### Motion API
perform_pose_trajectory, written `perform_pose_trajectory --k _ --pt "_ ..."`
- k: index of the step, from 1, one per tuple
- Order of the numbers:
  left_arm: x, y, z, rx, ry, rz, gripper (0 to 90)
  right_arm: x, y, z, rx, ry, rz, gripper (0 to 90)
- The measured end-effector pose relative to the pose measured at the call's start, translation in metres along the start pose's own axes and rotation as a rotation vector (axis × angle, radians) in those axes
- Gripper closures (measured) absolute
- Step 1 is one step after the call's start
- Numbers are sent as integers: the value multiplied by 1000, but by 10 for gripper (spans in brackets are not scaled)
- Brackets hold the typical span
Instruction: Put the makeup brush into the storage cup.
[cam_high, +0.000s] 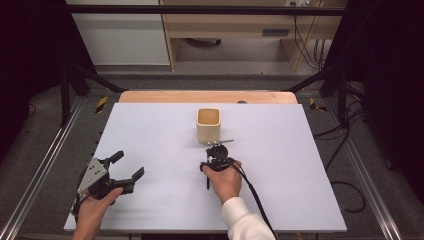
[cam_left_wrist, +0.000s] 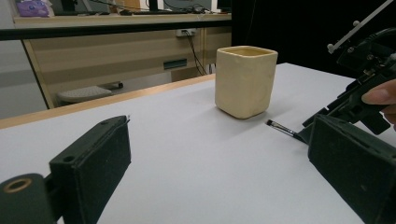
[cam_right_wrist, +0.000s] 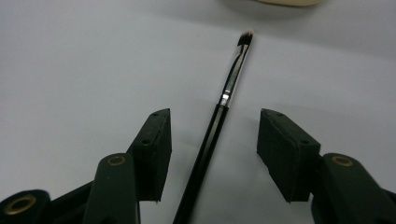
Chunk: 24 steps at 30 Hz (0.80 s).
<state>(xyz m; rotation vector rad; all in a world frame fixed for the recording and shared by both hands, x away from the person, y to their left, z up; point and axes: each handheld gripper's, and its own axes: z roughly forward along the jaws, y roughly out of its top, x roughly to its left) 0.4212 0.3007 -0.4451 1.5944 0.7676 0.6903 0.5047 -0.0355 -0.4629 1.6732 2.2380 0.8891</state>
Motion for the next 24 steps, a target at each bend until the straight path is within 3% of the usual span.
perform_pose_trajectory --k 24 --pt "0 0 0 1 -2 2 54 1 0 2 -2 20 6 619"
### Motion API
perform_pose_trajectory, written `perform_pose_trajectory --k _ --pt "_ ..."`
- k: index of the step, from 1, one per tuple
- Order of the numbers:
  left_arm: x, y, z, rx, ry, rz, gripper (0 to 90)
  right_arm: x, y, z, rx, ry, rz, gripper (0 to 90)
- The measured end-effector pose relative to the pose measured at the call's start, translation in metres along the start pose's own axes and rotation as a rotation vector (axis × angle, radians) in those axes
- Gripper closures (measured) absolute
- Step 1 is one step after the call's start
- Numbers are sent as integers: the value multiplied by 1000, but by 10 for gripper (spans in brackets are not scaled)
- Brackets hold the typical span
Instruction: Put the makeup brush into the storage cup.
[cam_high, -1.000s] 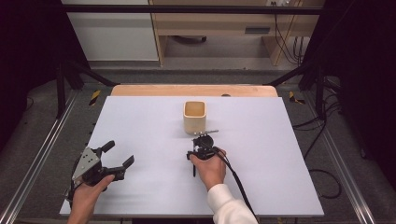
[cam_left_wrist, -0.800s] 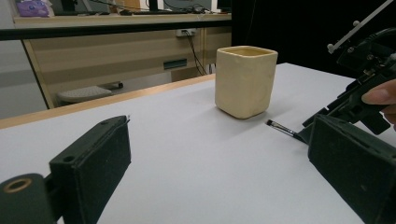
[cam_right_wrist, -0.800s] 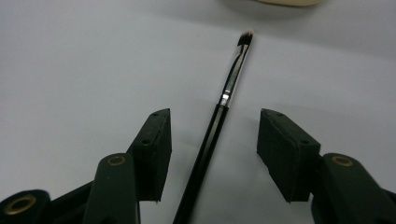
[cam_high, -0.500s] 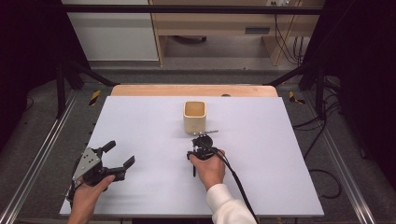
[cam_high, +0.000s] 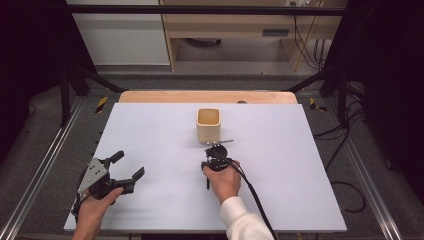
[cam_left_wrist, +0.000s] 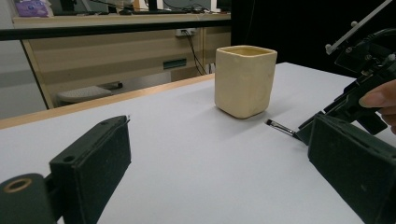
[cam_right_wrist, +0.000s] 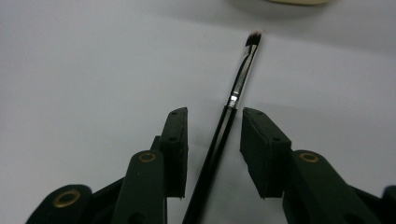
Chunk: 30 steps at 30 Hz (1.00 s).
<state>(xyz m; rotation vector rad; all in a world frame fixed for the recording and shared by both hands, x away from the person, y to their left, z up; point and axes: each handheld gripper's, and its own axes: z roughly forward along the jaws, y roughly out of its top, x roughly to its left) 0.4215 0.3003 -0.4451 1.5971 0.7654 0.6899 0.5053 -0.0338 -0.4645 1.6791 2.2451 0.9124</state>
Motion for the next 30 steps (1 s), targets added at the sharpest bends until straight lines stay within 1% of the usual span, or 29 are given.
perform_pose_trajectory --k 12,22,30 --pt "0 0 0 1 0 2 56 0 0 1 -2 3 3 659" --pt "0 0 0 -1 2 1 56 0 0 1 -2 0 5 670" --pt "0 0 0 1 2 2 56 0 0 0 1 -1 6 714"
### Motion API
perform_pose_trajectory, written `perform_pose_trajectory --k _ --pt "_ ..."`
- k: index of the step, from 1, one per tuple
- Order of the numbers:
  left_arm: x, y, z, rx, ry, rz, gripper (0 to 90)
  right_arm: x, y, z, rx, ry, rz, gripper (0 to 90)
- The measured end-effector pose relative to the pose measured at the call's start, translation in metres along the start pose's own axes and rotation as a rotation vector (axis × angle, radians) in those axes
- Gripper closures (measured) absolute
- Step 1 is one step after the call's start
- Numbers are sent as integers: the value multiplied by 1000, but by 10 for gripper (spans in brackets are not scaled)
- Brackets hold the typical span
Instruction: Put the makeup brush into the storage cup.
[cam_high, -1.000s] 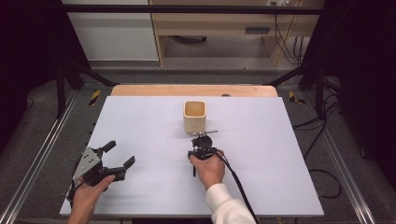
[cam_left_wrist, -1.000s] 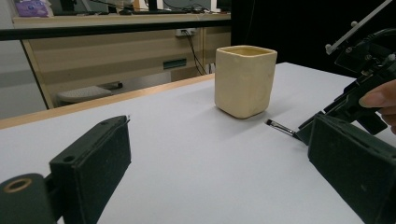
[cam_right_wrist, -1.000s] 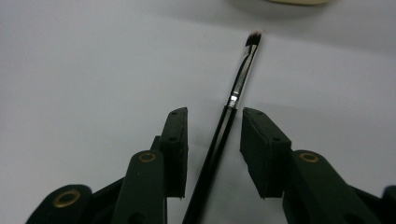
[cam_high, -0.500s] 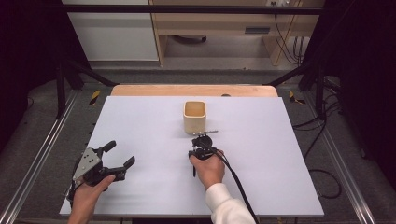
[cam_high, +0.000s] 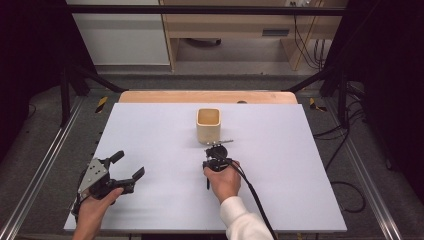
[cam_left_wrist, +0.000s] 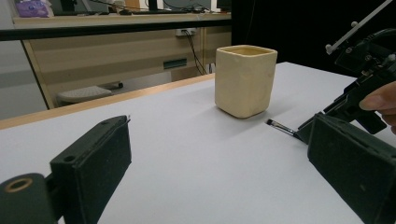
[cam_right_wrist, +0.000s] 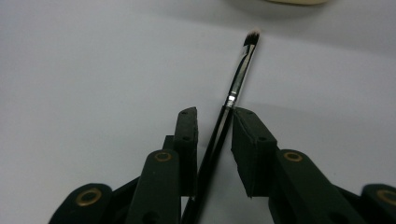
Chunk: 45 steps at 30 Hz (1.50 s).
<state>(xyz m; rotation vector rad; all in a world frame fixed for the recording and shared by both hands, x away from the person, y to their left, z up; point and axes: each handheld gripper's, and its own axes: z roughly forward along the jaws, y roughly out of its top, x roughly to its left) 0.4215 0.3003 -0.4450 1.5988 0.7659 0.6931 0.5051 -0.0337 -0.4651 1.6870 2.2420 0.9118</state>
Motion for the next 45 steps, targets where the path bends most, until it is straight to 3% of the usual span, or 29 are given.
perform_pose_trajectory --k 26,45 --pt "0 0 1 4 7 0 56 -6 0 0 2 -2 -12 820" --pt "0 -1 2 7 6 4 56 -14 1 -5 7 42 -39 837"
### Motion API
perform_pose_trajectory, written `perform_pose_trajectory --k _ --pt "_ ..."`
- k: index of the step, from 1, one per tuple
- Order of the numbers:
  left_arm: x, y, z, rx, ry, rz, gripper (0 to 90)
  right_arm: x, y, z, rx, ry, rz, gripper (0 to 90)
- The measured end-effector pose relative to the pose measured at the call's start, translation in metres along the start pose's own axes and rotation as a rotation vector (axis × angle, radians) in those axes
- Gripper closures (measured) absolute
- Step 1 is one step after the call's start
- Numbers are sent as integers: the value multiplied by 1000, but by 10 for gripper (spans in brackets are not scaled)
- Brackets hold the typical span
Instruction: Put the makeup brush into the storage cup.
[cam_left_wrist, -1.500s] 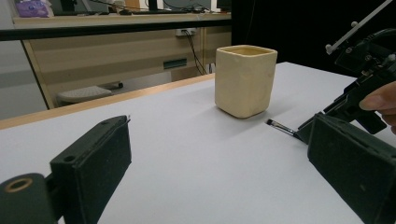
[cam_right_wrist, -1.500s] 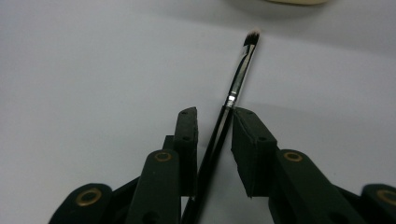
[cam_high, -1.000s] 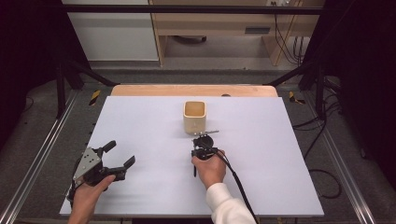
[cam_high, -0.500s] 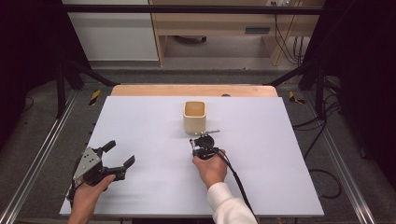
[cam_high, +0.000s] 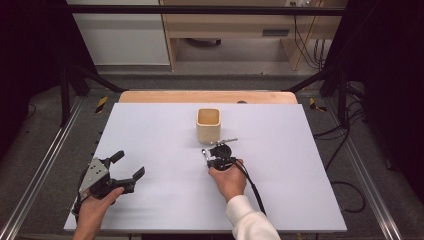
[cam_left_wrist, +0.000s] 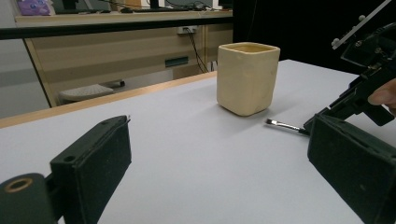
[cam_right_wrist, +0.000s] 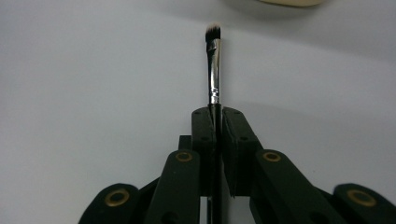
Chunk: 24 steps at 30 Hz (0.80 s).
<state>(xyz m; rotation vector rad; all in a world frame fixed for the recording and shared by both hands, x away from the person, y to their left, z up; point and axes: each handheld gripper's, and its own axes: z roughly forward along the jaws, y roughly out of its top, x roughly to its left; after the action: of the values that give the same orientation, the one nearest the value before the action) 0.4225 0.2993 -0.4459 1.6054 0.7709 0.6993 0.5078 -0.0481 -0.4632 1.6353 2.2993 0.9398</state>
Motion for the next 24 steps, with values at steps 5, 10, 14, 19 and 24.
perform_pose_trajectory --k 5,10,14,19,24 --pt "0 0 0 1 -2 0 56 -2 1 -7 -11 18 -3 838" --pt "0 0 0 1 -2 -1 56 -6 0 -19 -35 42 -13 838" --pt "-1 1 0 -1 -2 0 56 -12 -1 -27 -47 50 -14 837" --pt "-1 2 -1 -10 -1 -4 56 -20 -1 -39 -63 59 -23 838" --pt "-2 2 -1 -5 0 0 56 -26 3 -50 -89 76 -29 838"
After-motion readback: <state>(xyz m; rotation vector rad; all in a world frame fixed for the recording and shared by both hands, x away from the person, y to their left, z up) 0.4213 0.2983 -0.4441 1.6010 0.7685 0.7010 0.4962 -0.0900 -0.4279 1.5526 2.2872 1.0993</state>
